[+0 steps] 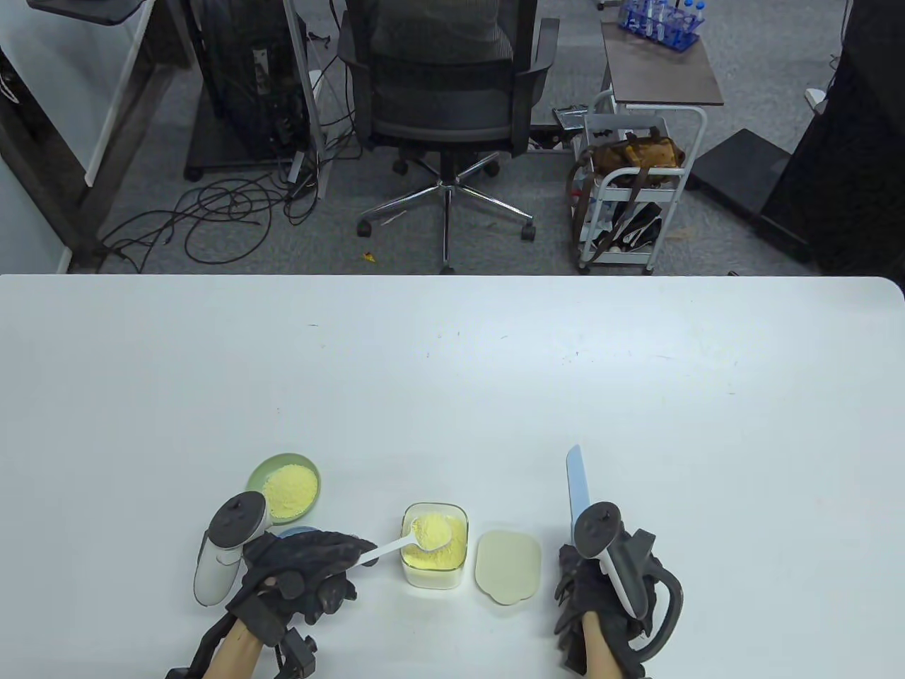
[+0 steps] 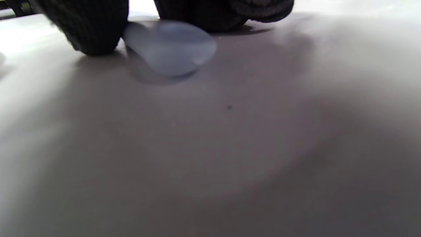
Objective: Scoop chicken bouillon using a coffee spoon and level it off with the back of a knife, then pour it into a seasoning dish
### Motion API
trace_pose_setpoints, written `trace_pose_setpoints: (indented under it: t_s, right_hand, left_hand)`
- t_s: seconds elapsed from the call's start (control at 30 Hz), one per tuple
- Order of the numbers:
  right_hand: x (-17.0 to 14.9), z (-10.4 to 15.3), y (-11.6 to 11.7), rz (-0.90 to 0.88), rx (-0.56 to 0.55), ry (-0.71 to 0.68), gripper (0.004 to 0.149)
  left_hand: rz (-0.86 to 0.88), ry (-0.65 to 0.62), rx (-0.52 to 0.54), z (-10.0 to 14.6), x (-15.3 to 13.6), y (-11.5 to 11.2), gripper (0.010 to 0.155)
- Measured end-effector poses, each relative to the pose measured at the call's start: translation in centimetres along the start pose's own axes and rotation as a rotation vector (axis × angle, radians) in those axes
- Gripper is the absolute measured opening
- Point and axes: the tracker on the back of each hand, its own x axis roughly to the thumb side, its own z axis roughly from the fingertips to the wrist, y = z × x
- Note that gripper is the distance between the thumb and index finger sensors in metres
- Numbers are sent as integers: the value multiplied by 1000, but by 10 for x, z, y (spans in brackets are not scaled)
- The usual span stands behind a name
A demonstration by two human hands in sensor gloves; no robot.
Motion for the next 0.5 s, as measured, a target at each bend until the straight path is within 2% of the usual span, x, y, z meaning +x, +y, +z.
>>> trace_pose_setpoints:
  t_s: [0.17,0.5]
  right_hand:
    - [3,-9,-2,-30,103,40,60]
    - [5,-5,1,34,74,20,59]
  left_hand:
    - [4,0,-8,0,0,-2,47]
    - [9,-21,-9,1,1,-3,47]
